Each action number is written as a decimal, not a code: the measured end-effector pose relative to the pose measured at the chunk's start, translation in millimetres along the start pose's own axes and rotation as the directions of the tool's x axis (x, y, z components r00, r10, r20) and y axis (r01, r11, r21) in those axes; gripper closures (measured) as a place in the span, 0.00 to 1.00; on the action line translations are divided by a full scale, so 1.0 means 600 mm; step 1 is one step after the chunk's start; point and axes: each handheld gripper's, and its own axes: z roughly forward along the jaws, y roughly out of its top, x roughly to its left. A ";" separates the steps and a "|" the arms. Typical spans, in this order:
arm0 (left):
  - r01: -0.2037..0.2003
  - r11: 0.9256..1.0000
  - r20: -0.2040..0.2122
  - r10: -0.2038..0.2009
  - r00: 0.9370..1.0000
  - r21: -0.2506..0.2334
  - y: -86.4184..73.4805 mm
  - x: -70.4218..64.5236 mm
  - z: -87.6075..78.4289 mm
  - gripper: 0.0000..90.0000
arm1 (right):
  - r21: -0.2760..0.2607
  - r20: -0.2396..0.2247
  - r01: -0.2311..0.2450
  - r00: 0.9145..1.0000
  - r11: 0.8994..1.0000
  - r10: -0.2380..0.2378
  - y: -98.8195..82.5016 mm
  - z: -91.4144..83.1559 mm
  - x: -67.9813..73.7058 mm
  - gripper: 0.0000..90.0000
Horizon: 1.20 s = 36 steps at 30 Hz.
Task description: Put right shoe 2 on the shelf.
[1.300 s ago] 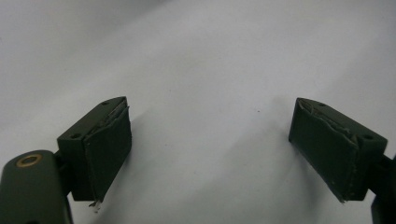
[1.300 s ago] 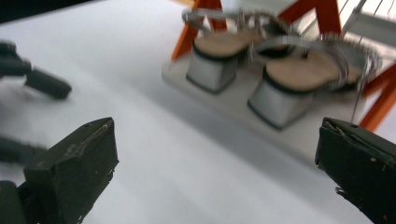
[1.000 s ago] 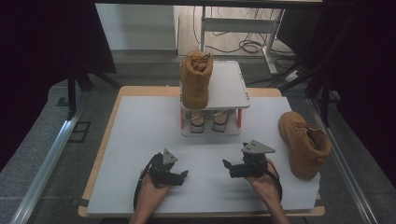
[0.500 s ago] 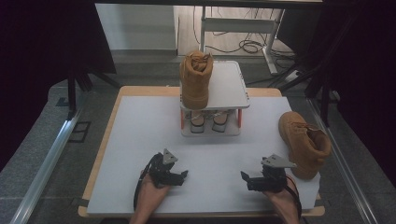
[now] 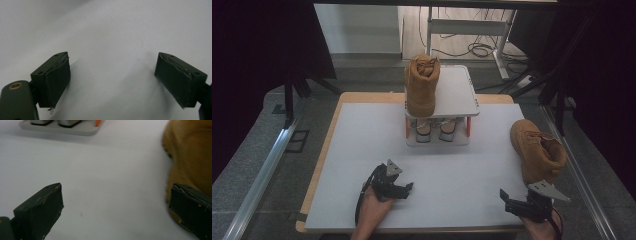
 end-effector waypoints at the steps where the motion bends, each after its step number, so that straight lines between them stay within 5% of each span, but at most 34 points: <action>1: 0.000 1.000 0.000 0.000 1.000 0.000 0.000 0.000 0.000 0.15 | 0.001 0.016 -0.005 1.000 1.000 0.005 -0.005 -0.006 -0.008 0.00; 9: 0.001 1.000 0.000 -0.001 1.000 0.000 0.000 0.000 0.000 0.15 | -0.080 0.173 -0.038 0.984 0.996 0.052 -0.018 -0.039 -0.061 0.00; 15: 0.000 1.000 0.000 0.000 1.000 0.000 0.000 0.000 0.000 0.15 | -0.121 0.226 -0.055 0.971 0.991 0.081 -0.007 -0.047 -0.096 0.00; 24: 0.001 1.000 0.000 -0.001 1.000 0.000 0.000 0.000 0.000 0.15 | -0.195 0.232 -0.074 0.965 0.978 0.119 0.026 -0.039 -0.128 0.00; 36: 0.001 1.000 0.000 -0.001 1.000 0.000 0.000 0.000 0.000 0.15 | -0.218 0.221 -0.069 0.968 0.974 0.118 0.057 0.025 -0.144 0.00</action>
